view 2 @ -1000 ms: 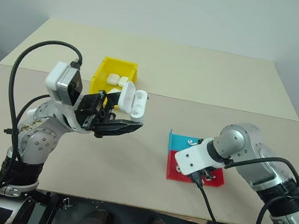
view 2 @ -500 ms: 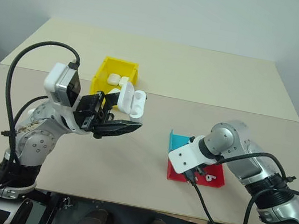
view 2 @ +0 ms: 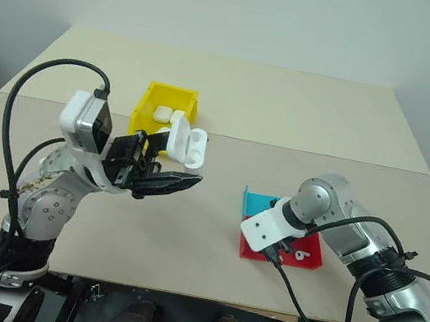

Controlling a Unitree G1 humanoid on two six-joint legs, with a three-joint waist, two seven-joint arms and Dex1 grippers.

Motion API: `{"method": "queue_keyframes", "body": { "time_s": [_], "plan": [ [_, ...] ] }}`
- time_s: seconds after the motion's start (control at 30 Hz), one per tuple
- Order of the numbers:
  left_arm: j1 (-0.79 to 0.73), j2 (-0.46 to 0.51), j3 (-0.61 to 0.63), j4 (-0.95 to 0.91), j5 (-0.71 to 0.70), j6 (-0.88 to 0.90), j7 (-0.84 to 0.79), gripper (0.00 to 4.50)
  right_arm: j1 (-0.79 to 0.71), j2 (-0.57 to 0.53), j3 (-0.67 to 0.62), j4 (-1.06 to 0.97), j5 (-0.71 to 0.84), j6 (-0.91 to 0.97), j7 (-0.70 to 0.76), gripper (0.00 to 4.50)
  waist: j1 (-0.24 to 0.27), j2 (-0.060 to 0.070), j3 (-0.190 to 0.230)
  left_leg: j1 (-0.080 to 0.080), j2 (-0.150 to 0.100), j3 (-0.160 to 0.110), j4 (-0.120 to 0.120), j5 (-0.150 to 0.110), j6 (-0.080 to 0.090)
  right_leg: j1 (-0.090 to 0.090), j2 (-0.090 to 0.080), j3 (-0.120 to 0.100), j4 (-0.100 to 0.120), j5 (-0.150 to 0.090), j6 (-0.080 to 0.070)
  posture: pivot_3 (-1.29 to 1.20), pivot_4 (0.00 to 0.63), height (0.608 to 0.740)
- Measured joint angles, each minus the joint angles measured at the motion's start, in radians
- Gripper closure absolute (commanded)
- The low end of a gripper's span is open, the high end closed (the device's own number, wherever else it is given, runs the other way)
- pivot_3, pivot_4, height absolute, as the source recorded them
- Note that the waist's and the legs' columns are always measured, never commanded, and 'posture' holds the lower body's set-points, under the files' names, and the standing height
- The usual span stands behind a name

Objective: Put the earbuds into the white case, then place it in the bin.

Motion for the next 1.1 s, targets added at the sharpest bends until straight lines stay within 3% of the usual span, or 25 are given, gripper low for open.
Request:
{"method": "queue_keyframes", "body": {
  "time_s": [0.1, 0.2, 0.3, 0.33, 0.6, 0.77, 0.93, 1.1],
  "plan": [
    [0.003, 0.0, 0.0, -0.009, 0.001, 0.0, 0.006, 1.74, -0.004, 0.007, 0.0, 0.008, -0.002, -0.004, 0.002, 2.16, -0.001, 0.0, 0.0, 0.0, 0.0, 0.0, 0.0, 0.0, 0.0, 0.0, 0.0, 0.0, 0.0, 0.0, 0.0, 0.0, 0.15, 0.74],
    [0.009, 0.002, 0.003, -0.022, 0.001, 0.0, 0.013, 1.74, -0.004, 0.009, 0.0, 0.013, -0.002, -0.011, 0.006, 2.74, -0.001, 0.0, 0.0, 0.001, 0.0, 0.0, 0.0, 0.0, 0.0, 0.001, 0.0, 0.0, 0.0, 0.0, 0.0, 0.0, 0.15, 0.74],
    [0.018, 0.011, 0.005, -0.026, 0.001, 0.0, 0.018, 1.74, -0.004, 0.009, 0.0, 0.016, -0.002, -0.019, 0.007, 3.71, -0.001, 0.0, 0.0, 0.001, 0.0, 0.0, 0.0, 0.0, 0.0, 0.001, 0.0, 0.0, 0.0, 0.0, 0.0, 0.0, 0.15, 0.74],
    [0.019, 0.011, 0.005, -0.027, 0.001, 0.0, 0.019, 1.74, -0.004, 0.009, 0.0, 0.016, -0.002, -0.02, 0.007, 3.84, -0.001, 0.0, 0.0, 0.001, 0.0, 0.0, 0.0, 0.0, 0.0, 0.001, 0.0, 0.0, 0.0, 0.0, 0.0, 0.0, 0.15, 0.74],
    [0.019, 0.013, 0.005, -0.038, 0.0, 0.0, 0.027, 1.74, 0.009, 0.009, -0.014, 0.007, 0.001, -0.006, 0.007, 3.85, 0.0, 0.0, 0.0, 0.001, 0.0, 0.0, 0.0, 0.0, 0.0, 0.001, 0.0, 0.0, 0.0, 0.0, 0.0, 0.0, 0.15, 0.74],
    [0.018, 0.016, 0.004, -0.038, -0.001, 0.0, 0.025, 1.74, 0.094, 0.001, -0.092, -0.069, 0.056, 0.124, -0.02, 3.85, 0.001, 0.0, 0.0, 0.0, 0.0, -0.001, 0.0, 0.0, 0.0, 0.001, 0.0, 0.0, 0.0, 0.0, 0.0, 0.0, 0.15, 0.74],
    [0.007, 0.021, 0.003, -0.032, -0.003, 0.001, 0.011, 1.74, 0.273, -0.026, -0.35, -0.3, 0.251, 0.4, -0.105, 3.85, 0.007, 0.0, 0.0, -0.001, 0.0, -0.002, 0.0, 0.0, 0.0, 0.001, -0.001, -0.001, 0.0, 0.0, 0.0, 0.0, 0.15, 0.74],
    [-0.023, 0.022, 0.001, 0.011, -0.004, 0.002, -0.025, 1.74, 0.394, 0.11, -0.741, -0.527, 0.6, 0.721, -0.301, 3.85, 0.001, 0.0, 0.0, 0.001, 0.0, -0.003, 0.0, 0.0, 0.0, 0.003, 0.0, -0.001, 0.0, 0.0, 0.0, 0.0, 0.15, 0.74]
  ]
}}
